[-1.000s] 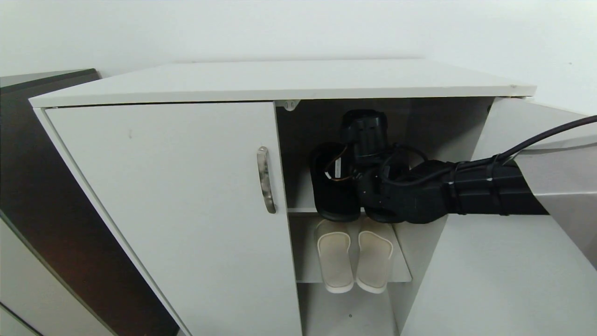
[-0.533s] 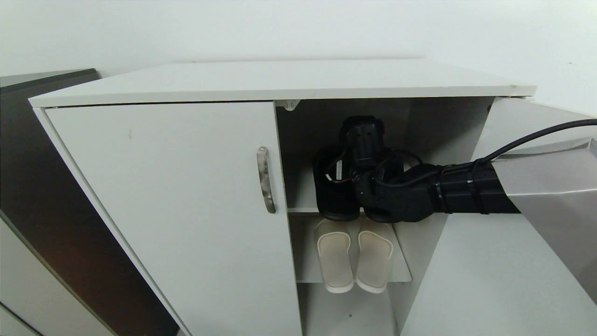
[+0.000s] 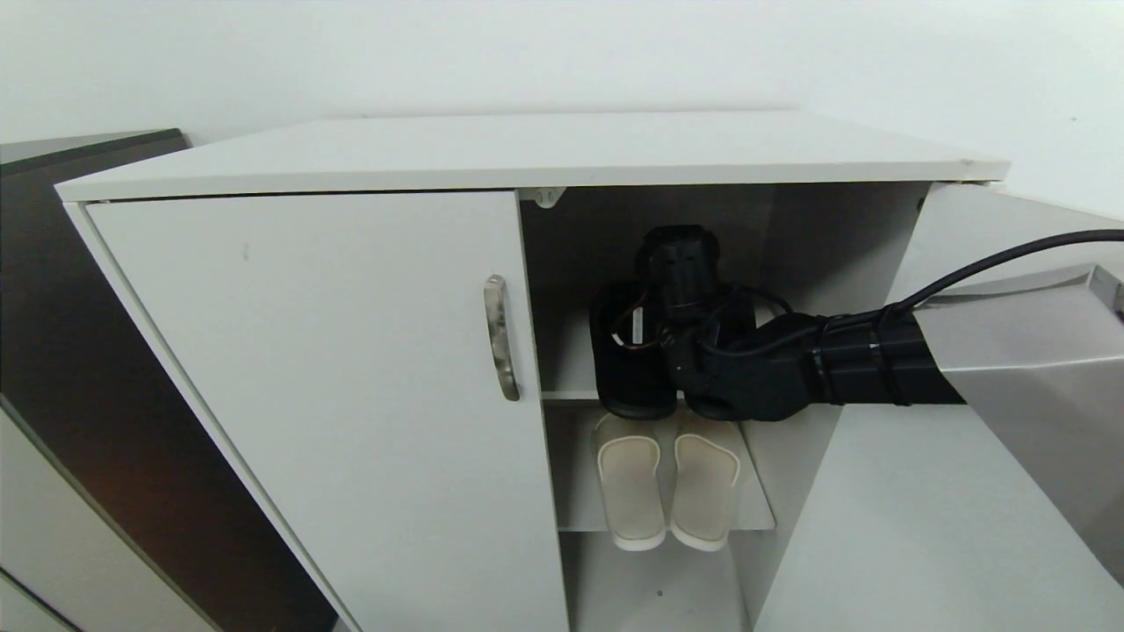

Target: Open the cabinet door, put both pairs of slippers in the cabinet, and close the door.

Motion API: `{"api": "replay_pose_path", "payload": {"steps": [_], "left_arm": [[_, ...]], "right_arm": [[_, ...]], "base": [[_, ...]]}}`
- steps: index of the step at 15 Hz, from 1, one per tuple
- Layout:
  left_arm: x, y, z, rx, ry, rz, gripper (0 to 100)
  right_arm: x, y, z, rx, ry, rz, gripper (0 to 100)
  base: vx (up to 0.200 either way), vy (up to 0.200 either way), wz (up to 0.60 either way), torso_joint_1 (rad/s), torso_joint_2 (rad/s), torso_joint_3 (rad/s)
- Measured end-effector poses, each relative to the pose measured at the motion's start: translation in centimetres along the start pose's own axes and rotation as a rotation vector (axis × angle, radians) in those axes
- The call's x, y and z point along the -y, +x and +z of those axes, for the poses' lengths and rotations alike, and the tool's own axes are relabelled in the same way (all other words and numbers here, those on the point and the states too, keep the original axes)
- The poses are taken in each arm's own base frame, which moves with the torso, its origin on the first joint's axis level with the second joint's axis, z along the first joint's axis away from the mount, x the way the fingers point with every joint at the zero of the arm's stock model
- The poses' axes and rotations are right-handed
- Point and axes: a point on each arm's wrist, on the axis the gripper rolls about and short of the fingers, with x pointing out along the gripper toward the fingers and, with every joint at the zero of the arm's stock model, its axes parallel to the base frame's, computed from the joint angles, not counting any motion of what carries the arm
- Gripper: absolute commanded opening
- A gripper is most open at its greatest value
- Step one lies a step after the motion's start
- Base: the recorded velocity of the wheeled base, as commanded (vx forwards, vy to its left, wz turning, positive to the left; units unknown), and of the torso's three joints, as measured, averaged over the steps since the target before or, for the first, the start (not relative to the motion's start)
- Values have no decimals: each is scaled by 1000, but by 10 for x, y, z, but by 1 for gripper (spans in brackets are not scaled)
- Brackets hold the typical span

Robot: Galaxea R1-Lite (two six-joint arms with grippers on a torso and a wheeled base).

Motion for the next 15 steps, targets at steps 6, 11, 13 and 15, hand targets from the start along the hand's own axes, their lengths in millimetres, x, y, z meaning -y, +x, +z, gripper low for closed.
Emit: {"api": "replay_pose_path", "payload": {"steps": [6,11,13,15], "left_arm": [[0,0,0,0,0,0,0],[0,0,0,0,0,0,0],[0,0,0,0,0,-1,0],[0,0,0,0,0,0,0]], "right_arm": [[0,-4,-3,-8,-8,-5,100],[7,-47,-4,-26,-32,12,100],[11,-74,-4,-24,-33,43,100],[15,-103,-5,-21,-36,90,100]], "base": [[0,0,0,0,0,0],[0,0,0,0,0,0],[0,0,0,0,0,0],[0,0,0,0,0,0]]}}
